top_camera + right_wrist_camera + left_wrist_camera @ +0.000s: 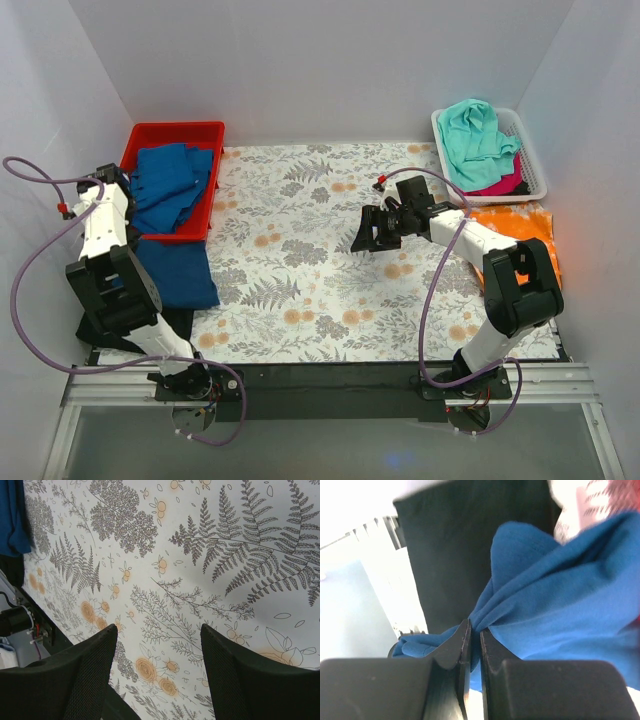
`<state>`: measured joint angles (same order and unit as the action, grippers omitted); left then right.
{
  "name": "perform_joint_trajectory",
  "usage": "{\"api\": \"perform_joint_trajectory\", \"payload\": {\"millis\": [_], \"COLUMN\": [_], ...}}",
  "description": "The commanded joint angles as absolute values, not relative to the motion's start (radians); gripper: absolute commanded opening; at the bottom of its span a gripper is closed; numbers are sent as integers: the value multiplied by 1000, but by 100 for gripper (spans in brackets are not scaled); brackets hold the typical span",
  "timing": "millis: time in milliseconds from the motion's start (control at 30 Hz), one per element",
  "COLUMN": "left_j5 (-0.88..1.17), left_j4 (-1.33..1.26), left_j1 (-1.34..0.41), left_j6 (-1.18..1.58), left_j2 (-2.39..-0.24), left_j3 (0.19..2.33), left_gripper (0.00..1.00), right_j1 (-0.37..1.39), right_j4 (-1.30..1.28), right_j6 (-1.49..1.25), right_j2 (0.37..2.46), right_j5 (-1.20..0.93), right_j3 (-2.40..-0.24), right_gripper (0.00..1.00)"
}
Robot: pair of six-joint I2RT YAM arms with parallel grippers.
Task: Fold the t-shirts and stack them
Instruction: Put the neatly folded tshirt into the corner of the board with the left arm
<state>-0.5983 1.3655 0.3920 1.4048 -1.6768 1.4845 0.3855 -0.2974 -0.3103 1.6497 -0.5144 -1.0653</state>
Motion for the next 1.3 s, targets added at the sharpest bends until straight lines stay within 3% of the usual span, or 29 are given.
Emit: {"api": "perform_joint_trajectory", "payload": {"millis": [0, 300, 467, 767, 1267], "left_j5": [-692, -626, -633, -707, -727], "left_j4": [1393, 1379, 1281, 1333, 1365], "left_j1": [420, 416, 259, 259, 475], "left_j6": [1419, 1375, 1344, 1416, 1441], "left_j2": [-1724, -1772, -1626, -1554, -1724], "left_j3": [1595, 1741, 1615, 1401, 1565], "left_gripper": [0, 0, 0, 0, 0], "right_j1": [379, 380, 380, 380, 380], "right_j4": [-293, -293, -293, -295, -301], "right_j6": [-307, -307, -308, -304, -284], "right_j2": [1663, 1674, 1692, 1697, 1646], "right_j5": [-541, -534, -537, -545, -525], "right_j3": [-1071, -1058, -1066, -1068, -1016], "right_gripper": [73, 72, 71, 70, 69]}}
